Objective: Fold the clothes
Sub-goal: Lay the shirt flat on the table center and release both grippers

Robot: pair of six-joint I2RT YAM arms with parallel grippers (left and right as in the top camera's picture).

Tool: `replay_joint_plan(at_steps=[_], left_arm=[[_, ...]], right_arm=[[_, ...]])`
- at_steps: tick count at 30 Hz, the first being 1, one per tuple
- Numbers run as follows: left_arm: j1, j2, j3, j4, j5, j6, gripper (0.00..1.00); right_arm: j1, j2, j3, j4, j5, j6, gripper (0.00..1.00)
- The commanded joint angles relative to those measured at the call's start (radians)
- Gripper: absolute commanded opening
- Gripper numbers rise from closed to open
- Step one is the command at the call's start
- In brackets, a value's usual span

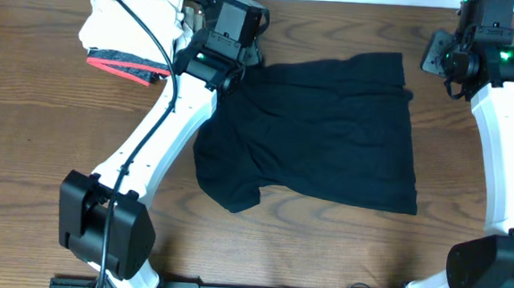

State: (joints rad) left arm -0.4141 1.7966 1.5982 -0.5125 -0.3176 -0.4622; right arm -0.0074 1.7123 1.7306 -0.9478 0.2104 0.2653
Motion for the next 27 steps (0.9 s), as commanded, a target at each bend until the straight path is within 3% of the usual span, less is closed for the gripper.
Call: replay_joint_plan(at_steps=[1, 4, 5, 6, 7, 16, 22, 27], left_arm=[[0.004, -0.072, 0.016, -0.041, -0.034, 0.024, 0.88], [0.003, -0.148, 0.016, -0.183, -0.023, 0.024, 0.99], [0.003, -0.175, 0.016, -0.237, -0.006, 0.024, 0.98], [0.003, -0.207, 0.016, -0.301, 0.022, 0.024, 0.98], [0.003, -0.235, 0.016, -0.357, 0.052, 0.023, 0.98], [0.003, -0.374, -0.037, -0.825, 0.286, -0.146, 0.98], [-0.012, -0.407, -0.263, -0.744, 0.420, -0.237, 0.98], [-0.044, -0.408, -0.443, -0.661, 0.434, -0.422, 0.98]], right_arm=[[-0.008, -0.069, 0.013, -0.034, 0.018, -0.015, 0.68], [-0.007, -0.133, 0.013, -0.115, -0.053, -0.015, 0.76], [-0.006, -0.155, 0.013, -0.149, -0.078, -0.015, 0.80], [-0.006, -0.173, 0.013, -0.180, -0.100, -0.015, 0.97], [-0.006, -0.193, 0.013, -0.219, -0.133, -0.015, 0.99], [-0.005, -0.240, 0.000, -0.510, -0.328, -0.015, 0.99], [-0.005, -0.240, -0.088, -0.550, -0.323, 0.052, 0.99], [-0.005, -0.240, -0.179, -0.515, -0.320, 0.072, 0.99]])
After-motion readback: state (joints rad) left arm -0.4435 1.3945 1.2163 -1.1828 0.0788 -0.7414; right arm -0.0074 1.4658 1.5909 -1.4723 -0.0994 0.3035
